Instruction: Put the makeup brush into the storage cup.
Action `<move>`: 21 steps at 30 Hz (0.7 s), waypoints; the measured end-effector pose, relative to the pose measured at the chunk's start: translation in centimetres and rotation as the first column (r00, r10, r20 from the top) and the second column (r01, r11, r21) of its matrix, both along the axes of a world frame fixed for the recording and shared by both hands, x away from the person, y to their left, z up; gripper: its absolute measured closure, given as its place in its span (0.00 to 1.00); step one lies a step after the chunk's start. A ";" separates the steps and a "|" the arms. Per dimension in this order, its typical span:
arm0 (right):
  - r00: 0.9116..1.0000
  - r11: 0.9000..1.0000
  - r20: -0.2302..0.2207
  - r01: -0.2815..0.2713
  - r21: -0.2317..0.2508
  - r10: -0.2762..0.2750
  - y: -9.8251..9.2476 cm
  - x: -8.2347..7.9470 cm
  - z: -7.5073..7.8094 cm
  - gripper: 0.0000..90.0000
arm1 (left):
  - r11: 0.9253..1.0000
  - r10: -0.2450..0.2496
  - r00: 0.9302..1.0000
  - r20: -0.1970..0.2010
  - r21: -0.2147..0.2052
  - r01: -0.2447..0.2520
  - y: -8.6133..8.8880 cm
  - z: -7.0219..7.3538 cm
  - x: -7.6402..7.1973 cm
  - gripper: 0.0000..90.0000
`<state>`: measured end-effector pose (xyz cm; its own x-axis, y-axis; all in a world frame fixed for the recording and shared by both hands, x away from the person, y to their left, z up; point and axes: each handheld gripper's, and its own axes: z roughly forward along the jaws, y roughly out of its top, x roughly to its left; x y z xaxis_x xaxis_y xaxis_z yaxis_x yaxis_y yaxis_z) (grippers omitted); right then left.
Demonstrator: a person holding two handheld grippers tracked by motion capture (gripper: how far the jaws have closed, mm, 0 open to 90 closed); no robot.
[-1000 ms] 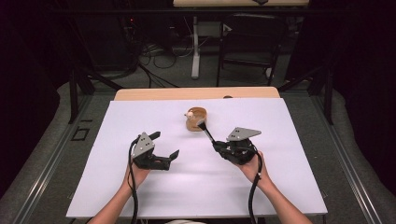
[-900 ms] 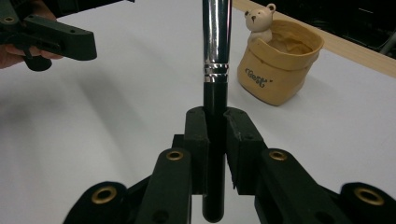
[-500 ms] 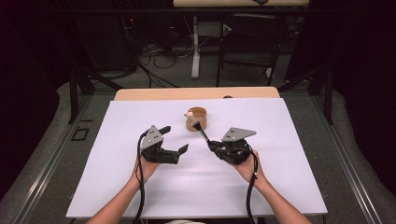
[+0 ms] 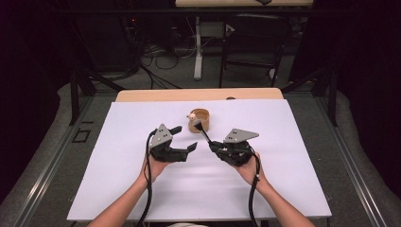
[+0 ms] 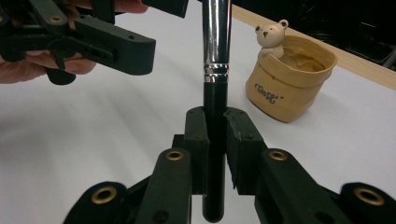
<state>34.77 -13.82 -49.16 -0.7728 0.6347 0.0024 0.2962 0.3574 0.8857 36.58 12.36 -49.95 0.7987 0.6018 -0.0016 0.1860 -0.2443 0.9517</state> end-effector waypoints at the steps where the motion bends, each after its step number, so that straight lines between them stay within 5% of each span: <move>1: 1.000 1.000 -0.006 -0.001 -0.001 0.001 0.1 0.0 0.0 0.88 | 1.000 -0.010 1.000 -0.002 -0.005 0.010 -0.2 0.0 0.0 0.18; 10: 1.000 1.000 -0.003 -0.001 0.004 0.001 0.7 0.3 -0.5 0.88 | 0.997 -0.066 0.998 -0.015 -0.030 0.065 -1.2 0.4 0.3 0.36; 21: 1.000 1.000 -0.005 0.000 -0.002 0.000 1.5 0.3 -1.0 0.88 | 0.995 -0.061 0.997 -0.045 -0.085 0.057 -1.7 0.1 0.8 0.55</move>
